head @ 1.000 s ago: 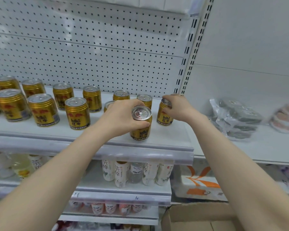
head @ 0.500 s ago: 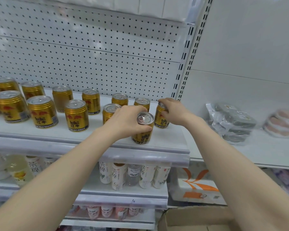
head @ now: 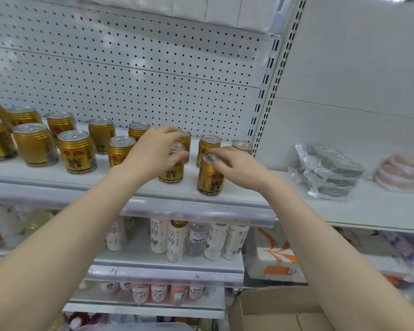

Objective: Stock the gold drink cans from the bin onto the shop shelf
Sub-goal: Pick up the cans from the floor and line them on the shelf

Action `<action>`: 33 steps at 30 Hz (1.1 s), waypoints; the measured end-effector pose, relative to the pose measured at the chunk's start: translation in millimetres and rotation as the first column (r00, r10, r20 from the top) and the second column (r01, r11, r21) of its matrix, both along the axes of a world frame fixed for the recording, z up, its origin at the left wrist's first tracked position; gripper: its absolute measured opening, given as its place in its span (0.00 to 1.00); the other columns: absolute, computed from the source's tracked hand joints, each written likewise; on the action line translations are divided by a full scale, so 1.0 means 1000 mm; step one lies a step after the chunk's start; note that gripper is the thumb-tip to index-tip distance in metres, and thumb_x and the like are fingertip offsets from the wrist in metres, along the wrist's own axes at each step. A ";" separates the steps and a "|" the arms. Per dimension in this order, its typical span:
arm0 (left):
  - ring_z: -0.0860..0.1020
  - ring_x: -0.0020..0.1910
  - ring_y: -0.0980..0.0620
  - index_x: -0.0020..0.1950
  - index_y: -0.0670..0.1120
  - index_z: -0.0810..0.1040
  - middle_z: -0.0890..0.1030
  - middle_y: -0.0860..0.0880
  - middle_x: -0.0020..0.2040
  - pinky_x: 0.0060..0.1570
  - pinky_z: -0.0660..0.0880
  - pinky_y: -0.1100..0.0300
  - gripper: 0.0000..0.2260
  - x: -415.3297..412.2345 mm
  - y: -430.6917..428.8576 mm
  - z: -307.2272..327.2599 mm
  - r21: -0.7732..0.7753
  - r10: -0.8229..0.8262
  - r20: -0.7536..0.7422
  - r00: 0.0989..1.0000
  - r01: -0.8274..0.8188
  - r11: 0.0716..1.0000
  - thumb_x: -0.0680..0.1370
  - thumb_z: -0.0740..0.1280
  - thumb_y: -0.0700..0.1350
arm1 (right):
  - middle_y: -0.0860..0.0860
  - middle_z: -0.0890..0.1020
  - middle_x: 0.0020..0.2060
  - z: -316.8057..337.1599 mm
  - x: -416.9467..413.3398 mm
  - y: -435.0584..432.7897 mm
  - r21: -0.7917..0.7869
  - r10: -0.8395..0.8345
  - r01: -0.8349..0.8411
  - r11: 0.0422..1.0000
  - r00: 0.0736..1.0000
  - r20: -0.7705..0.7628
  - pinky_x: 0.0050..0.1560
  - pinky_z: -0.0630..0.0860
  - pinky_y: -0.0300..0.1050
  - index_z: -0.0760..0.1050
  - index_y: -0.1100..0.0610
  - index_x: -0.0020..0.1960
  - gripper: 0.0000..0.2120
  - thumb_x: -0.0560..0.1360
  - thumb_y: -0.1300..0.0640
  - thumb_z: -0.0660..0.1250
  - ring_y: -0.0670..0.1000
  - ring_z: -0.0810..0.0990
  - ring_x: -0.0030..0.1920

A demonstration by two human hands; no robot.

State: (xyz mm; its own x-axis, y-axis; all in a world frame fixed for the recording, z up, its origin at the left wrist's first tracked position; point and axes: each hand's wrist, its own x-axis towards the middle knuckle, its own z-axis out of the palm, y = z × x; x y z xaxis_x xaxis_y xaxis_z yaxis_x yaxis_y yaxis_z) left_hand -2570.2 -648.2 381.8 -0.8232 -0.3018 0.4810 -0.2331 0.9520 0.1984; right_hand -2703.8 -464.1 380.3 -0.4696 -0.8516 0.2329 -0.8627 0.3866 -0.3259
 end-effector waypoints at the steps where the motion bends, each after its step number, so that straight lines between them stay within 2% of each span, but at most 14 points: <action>1: 0.67 0.69 0.45 0.71 0.50 0.69 0.71 0.47 0.70 0.66 0.65 0.48 0.25 0.004 -0.005 -0.003 0.003 0.024 0.051 0.998 -0.024 1.000 0.76 0.65 0.57 | 0.49 0.71 0.69 0.001 0.002 -0.001 0.029 0.003 -0.004 1.000 1.000 0.020 0.62 0.65 0.41 0.67 0.49 0.73 0.21 0.80 0.50 0.57 0.50 0.69 0.68; 4: 0.66 0.71 0.45 0.73 0.47 0.67 0.67 0.46 0.73 0.68 0.65 0.48 0.26 0.009 -0.010 -0.011 0.044 0.023 0.153 0.988 -0.030 0.999 0.77 0.65 0.55 | 0.51 0.70 0.71 0.006 0.005 -0.005 0.080 -0.001 -0.002 0.997 1.000 0.031 0.66 0.69 0.47 0.65 0.50 0.74 0.25 0.77 0.51 0.61 0.53 0.69 0.69; 7: 0.67 0.70 0.45 0.74 0.47 0.65 0.66 0.47 0.74 0.67 0.65 0.49 0.26 0.010 -0.009 -0.013 0.053 0.001 0.140 0.990 -0.008 0.999 0.78 0.65 0.52 | 0.53 0.70 0.70 0.005 0.006 -0.013 0.102 -0.038 0.041 0.994 0.999 -0.031 0.65 0.71 0.52 0.65 0.51 0.74 0.26 0.77 0.48 0.62 0.55 0.70 0.68; 13: 0.66 0.71 0.44 0.75 0.47 0.65 0.65 0.47 0.75 0.68 0.65 0.48 0.25 0.007 -0.012 -0.015 0.048 0.015 0.132 0.991 -0.022 0.999 0.79 0.64 0.50 | 0.57 0.67 0.70 -0.004 0.011 -0.029 0.050 -0.132 0.137 0.989 0.986 -0.097 0.66 0.70 0.52 0.63 0.57 0.75 0.28 0.79 0.47 0.61 0.58 0.69 0.68; 18: 0.69 0.68 0.43 0.73 0.47 0.68 0.67 0.46 0.73 0.65 0.68 0.48 0.22 0.006 -0.017 -0.014 0.030 -0.009 0.165 0.986 0.005 1.000 0.79 0.64 0.48 | 0.56 0.68 0.70 -0.006 0.007 -0.030 0.041 -0.130 0.135 0.990 0.986 -0.106 0.65 0.70 0.51 0.63 0.55 0.75 0.28 0.79 0.43 0.59 0.57 0.70 0.67; 20: 0.69 0.67 0.43 0.72 0.47 0.69 0.69 0.46 0.72 0.64 0.69 0.48 0.23 0.006 -0.018 -0.014 -0.002 -0.007 0.166 0.986 0.007 1.000 0.78 0.64 0.50 | 0.55 0.68 0.70 0.001 -0.004 -0.022 -0.048 -0.149 0.146 0.988 0.986 -0.075 0.66 0.68 0.51 0.64 0.52 0.75 0.26 0.80 0.43 0.56 0.56 0.70 0.67; 22: 0.68 0.68 0.43 0.72 0.46 0.69 0.70 0.45 0.71 0.65 0.67 0.49 0.24 0.004 -0.015 -0.011 -0.060 -0.016 0.128 0.992 0.024 0.998 0.78 0.65 0.53 | 0.55 0.68 0.71 0.011 -0.027 -0.014 -0.155 -0.236 0.219 0.963 0.967 -0.096 0.68 0.65 0.52 0.63 0.52 0.75 0.23 0.82 0.48 0.56 0.56 0.68 0.69; 23: 0.67 0.69 0.43 0.72 0.46 0.69 0.69 0.46 0.72 0.66 0.65 0.49 0.25 0.001 -0.009 -0.008 -0.078 -0.039 0.101 0.994 0.047 0.996 0.77 0.65 0.54 | 0.56 0.67 0.71 0.014 -0.041 -0.010 -0.154 -0.289 0.269 0.951 0.950 -0.121 0.69 0.64 0.53 0.62 0.53 0.76 0.23 0.81 0.50 0.57 0.58 0.66 0.70; 25: 0.64 0.71 0.46 0.73 0.48 0.67 0.67 0.47 0.73 0.69 0.64 0.50 0.28 -0.008 0.007 -0.002 -0.083 -0.117 0.080 0.990 0.124 0.989 0.77 0.65 0.57 | 0.56 0.64 0.73 0.015 -0.062 -0.008 -0.040 -0.346 0.344 0.938 0.929 -0.130 0.69 0.66 0.56 0.59 0.52 0.77 0.25 0.81 0.51 0.58 0.60 0.64 0.71; 28: 0.64 0.71 0.47 0.75 0.50 0.64 0.66 0.50 0.74 0.68 0.65 0.50 0.30 -0.029 0.032 0.000 -0.077 -0.170 0.140 0.975 0.182 0.980 0.76 0.65 0.59 | 0.57 0.62 0.74 0.006 -0.072 -0.013 0.131 -0.315 0.319 0.939 0.948 -0.055 0.70 0.65 0.55 0.57 0.52 0.77 0.27 0.81 0.48 0.58 0.60 0.63 0.72; 31: 0.70 0.66 0.46 0.73 0.48 0.67 0.70 0.49 0.71 0.61 0.70 0.51 0.28 -0.043 0.039 -0.003 -0.087 -0.155 0.169 0.973 0.171 0.981 0.76 0.66 0.57 | 0.59 0.68 0.69 -0.001 -0.073 -0.015 0.097 -0.289 0.292 0.952 0.956 -0.038 0.64 0.69 0.51 0.62 0.55 0.75 0.24 0.81 0.50 0.58 0.60 0.70 0.66; 33: 0.72 0.65 0.46 0.72 0.48 0.68 0.72 0.49 0.70 0.59 0.71 0.51 0.27 -0.047 0.039 -0.006 -0.067 -0.156 0.174 0.972 0.169 0.983 0.76 0.66 0.56 | 0.58 0.69 0.67 -0.001 -0.070 -0.009 0.074 -0.306 0.307 0.949 0.952 -0.024 0.63 0.70 0.52 0.63 0.55 0.74 0.23 0.80 0.50 0.59 0.61 0.71 0.65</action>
